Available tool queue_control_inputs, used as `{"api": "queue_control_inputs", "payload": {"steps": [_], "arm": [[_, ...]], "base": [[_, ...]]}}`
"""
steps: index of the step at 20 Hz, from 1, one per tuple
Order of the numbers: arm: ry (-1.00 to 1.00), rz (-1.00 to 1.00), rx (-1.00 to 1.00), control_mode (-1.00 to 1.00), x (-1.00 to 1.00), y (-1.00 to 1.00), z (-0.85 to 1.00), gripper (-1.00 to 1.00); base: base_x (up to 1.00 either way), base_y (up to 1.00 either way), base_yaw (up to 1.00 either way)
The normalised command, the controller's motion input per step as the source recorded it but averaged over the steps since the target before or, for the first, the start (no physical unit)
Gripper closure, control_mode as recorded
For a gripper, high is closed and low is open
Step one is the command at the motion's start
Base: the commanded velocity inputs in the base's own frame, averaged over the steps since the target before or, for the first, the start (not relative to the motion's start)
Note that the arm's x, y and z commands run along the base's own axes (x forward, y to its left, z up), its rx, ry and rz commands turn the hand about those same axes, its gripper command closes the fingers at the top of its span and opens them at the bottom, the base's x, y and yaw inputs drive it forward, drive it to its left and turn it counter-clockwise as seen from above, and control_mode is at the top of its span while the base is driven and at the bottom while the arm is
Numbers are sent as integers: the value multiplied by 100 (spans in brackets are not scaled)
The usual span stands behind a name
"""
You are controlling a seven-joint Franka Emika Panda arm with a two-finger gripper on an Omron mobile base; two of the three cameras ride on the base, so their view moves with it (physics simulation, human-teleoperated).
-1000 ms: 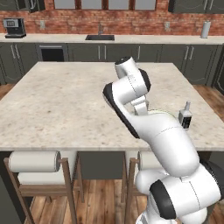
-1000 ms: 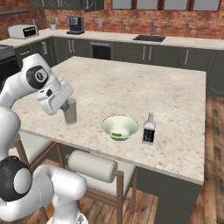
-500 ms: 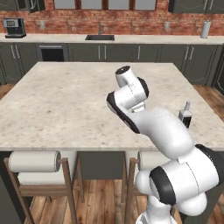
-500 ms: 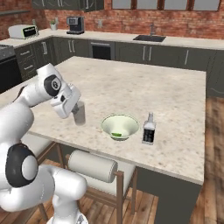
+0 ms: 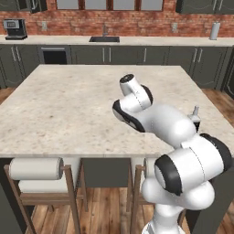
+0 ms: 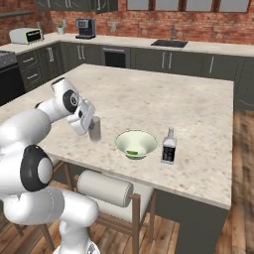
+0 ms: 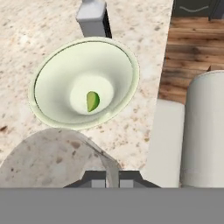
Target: There is a bowl on the dining counter. Grab a lemon wedge from the fridge and place it in the bowl. Then get the liquor bottle and glass cup from the cabinet and place them next to the bowl.
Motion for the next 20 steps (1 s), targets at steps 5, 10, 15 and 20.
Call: {"api": "queue_control_inputs", "payload": {"steps": [5,10,15,20], "arm": [[0,1,-3,-100,30,-8,-32,100],[0,1,-2,-100,20,-11,-28,100],[0,0,0,-100,15,-14,-21,100],[0,0,0,-100,17,-16,-17,100]], "base": [[0,0,0],[0,0,0],[0,0,0],[0,0,0]]}}
